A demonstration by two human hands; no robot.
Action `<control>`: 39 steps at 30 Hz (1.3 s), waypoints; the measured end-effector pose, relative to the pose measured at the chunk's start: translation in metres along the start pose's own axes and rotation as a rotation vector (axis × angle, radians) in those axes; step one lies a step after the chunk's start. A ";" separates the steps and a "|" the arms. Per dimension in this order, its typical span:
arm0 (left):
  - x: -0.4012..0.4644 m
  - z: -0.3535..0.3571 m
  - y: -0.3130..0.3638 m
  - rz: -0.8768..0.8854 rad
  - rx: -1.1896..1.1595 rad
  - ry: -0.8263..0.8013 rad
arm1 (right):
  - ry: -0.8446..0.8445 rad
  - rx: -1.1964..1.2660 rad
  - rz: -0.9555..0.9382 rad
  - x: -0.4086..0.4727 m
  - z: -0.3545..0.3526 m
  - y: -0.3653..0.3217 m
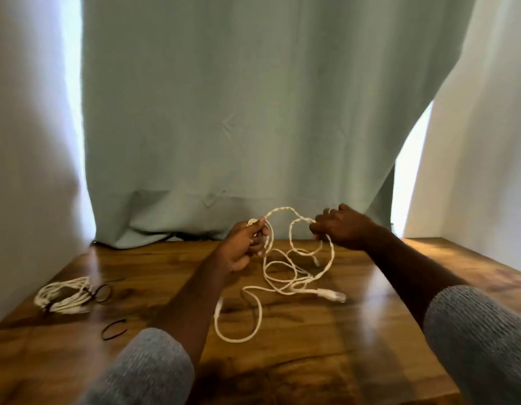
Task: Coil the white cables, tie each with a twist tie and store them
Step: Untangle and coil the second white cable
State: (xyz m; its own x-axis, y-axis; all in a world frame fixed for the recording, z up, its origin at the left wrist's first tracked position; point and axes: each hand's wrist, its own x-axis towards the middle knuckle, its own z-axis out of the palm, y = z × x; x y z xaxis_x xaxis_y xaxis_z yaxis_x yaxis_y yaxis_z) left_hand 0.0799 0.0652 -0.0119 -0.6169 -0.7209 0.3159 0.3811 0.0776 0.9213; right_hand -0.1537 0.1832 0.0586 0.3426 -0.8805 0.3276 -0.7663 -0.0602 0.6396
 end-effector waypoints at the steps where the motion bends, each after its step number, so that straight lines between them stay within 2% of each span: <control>1: 0.003 0.011 -0.010 -0.019 -0.042 -0.009 | -0.105 0.008 -0.004 -0.011 0.006 0.002; 3: 0.006 0.025 -0.027 -0.069 -0.102 -0.005 | -0.284 0.099 0.016 -0.028 0.017 -0.005; 6: 0.005 0.034 -0.044 -0.116 -0.143 0.017 | -0.311 0.376 0.078 -0.033 0.036 -0.024; 9: 0.004 0.032 -0.055 -0.132 -0.133 0.057 | -0.255 0.830 0.119 -0.024 0.031 -0.039; 13: 0.004 0.024 -0.062 -0.166 -0.172 0.134 | -0.449 1.258 0.153 -0.007 -0.008 -0.033; 15: 0.007 0.018 -0.063 -0.176 -0.218 0.133 | -0.369 1.371 0.241 0.002 -0.017 -0.025; 17: 0.010 0.012 -0.064 -0.194 -0.258 0.100 | -0.178 1.499 0.431 0.016 -0.017 -0.022; 19: 0.012 0.007 -0.063 -0.206 -0.322 0.040 | 0.024 1.350 0.536 0.033 -0.006 -0.028; 20: 0.012 0.006 -0.062 -0.208 -0.368 0.004 | 0.050 1.225 0.527 0.042 0.004 -0.033; 22: 0.015 0.002 -0.059 -0.200 -0.468 -0.066 | -0.072 1.117 0.465 0.053 0.019 -0.050; 27: 0.011 -0.011 -0.053 -0.167 -0.530 -0.248 | -0.308 1.809 0.294 0.054 0.028 -0.068; 30: 0.011 -0.014 -0.053 -0.102 -0.522 -0.328 | -0.270 2.065 0.252 0.053 0.036 -0.076; 32: 0.013 -0.009 -0.053 -0.056 -0.490 -0.254 | -0.123 2.037 0.365 0.060 0.043 -0.083; 35: 0.016 0.000 -0.056 -0.027 -0.415 -0.042 | 0.036 1.784 0.495 0.075 0.059 -0.092; 39: 0.017 -0.007 -0.060 -0.056 -0.369 0.104 | 0.177 1.638 0.507 0.087 0.068 -0.115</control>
State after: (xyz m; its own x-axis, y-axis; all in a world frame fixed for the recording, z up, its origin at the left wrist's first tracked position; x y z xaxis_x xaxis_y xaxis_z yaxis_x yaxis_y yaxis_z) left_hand 0.0513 0.0431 -0.0633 -0.5781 -0.7843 0.2251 0.5822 -0.2032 0.7872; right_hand -0.0731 0.0818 -0.0335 -0.1244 -0.9100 0.3954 -0.4833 -0.2925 -0.8251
